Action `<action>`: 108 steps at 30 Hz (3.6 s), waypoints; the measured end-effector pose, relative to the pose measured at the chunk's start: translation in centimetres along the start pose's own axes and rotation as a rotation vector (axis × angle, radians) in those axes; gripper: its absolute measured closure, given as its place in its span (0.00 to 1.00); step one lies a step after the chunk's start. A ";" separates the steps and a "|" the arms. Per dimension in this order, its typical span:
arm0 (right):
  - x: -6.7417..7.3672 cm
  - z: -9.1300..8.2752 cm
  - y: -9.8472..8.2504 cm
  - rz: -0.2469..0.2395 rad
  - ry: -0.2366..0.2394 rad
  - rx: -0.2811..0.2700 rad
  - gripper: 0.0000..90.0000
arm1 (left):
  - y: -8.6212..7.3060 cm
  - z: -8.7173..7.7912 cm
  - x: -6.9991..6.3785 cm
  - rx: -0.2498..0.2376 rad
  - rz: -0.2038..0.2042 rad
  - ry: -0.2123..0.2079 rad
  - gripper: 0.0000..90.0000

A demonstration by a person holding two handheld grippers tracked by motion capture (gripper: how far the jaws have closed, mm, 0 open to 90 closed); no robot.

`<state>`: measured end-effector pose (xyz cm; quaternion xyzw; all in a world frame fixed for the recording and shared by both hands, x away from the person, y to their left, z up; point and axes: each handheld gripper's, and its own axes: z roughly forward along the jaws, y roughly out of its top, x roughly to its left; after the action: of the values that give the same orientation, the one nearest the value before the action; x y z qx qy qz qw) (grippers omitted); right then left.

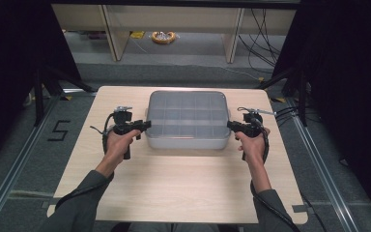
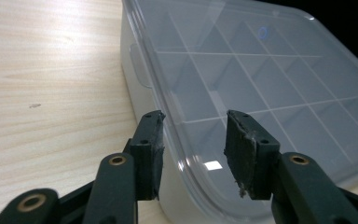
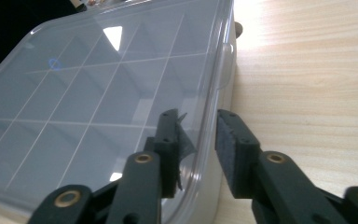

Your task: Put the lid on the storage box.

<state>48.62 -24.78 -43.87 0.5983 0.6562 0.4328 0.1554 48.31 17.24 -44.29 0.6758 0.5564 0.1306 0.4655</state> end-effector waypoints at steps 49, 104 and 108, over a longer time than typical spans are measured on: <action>3.0 -7.3 -5.5 -0.147 0.151 -0.034 0.27 | -6.9 -6.3 -4.5 0.021 0.139 -0.212 0.35; 4.8 -8.7 -12.7 -0.235 0.208 0.051 0.20 | -13.2 -8.3 -5.6 0.078 0.289 -0.299 0.23; 4.6 -8.8 -13.1 -0.275 0.217 0.053 0.20 | -13.5 -8.5 -5.6 0.081 0.292 -0.301 0.23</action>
<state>32.66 -22.71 -47.22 0.4563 0.7561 0.4521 0.1255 31.94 15.72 -48.28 0.7793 0.3816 0.0717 0.4919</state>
